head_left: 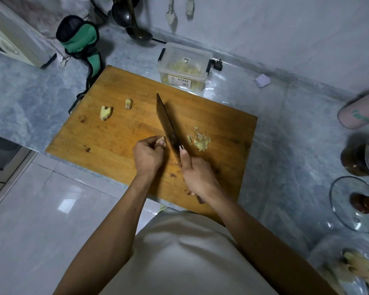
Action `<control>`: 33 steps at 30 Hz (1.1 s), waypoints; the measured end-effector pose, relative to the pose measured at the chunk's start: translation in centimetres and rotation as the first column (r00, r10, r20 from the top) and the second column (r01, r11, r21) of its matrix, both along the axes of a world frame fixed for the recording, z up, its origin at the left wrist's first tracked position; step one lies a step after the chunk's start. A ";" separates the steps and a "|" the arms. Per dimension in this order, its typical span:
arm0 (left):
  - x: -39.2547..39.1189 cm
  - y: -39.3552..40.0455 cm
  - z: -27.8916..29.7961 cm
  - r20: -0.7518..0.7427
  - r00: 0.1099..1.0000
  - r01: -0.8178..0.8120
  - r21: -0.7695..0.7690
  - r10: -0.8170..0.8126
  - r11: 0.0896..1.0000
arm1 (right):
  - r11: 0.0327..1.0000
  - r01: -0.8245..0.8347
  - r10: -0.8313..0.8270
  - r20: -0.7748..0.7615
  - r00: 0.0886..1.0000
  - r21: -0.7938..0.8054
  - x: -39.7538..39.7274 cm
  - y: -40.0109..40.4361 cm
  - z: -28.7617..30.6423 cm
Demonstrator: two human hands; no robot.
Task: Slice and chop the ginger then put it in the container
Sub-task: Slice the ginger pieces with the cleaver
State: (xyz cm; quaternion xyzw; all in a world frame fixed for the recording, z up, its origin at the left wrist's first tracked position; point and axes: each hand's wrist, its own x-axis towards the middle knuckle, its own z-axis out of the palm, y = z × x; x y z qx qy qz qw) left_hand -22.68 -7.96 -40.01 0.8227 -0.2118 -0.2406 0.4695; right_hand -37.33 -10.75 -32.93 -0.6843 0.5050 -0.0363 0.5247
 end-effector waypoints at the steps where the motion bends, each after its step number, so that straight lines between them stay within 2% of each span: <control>1: 0.1 0.1 -0.1 -0.009 1.000 0.004 -0.002 -0.004 1.000 | 1.000 0.011 -0.011 -0.004 1.000 -0.002 -0.6 -0.1 0.0; 6: 0.6 0.1 0.0 -0.031 0.997 0.078 0.047 -0.077 0.996 | 0.996 0.085 -0.085 -0.005 0.996 -0.008 -3.5 -0.3 -0.6; 12: 0.9 0.2 -0.3 0.088 0.972 0.205 0.136 -0.218 0.969 | 0.999 0.040 -0.040 0.006 0.999 -0.023 -3.2 0.1 -0.1; 16: 0.6 0.2 0.0 0.125 0.975 0.164 0.136 -0.181 0.977 | 0.999 0.030 -0.030 -0.003 1.000 0.014 -3.2 0.3 -0.2; 24: 0.5 0.3 0.6 0.022 0.999 0.027 0.127 -0.030 0.992 | 0.996 0.084 -0.084 -0.012 0.996 0.021 -4.1 -0.8 0.1; 29: 1.6 -0.2 0.7 -0.122 0.991 -0.028 0.219 0.056 0.975 | 0.995 0.081 -0.082 0.007 0.997 0.053 -3.9 -0.5 0.0; 33: 1.6 -0.2 1.0 -0.103 0.994 -0.026 0.177 0.045 0.984 | 0.994 0.076 -0.079 0.042 0.996 0.075 -4.1 -0.5 0.2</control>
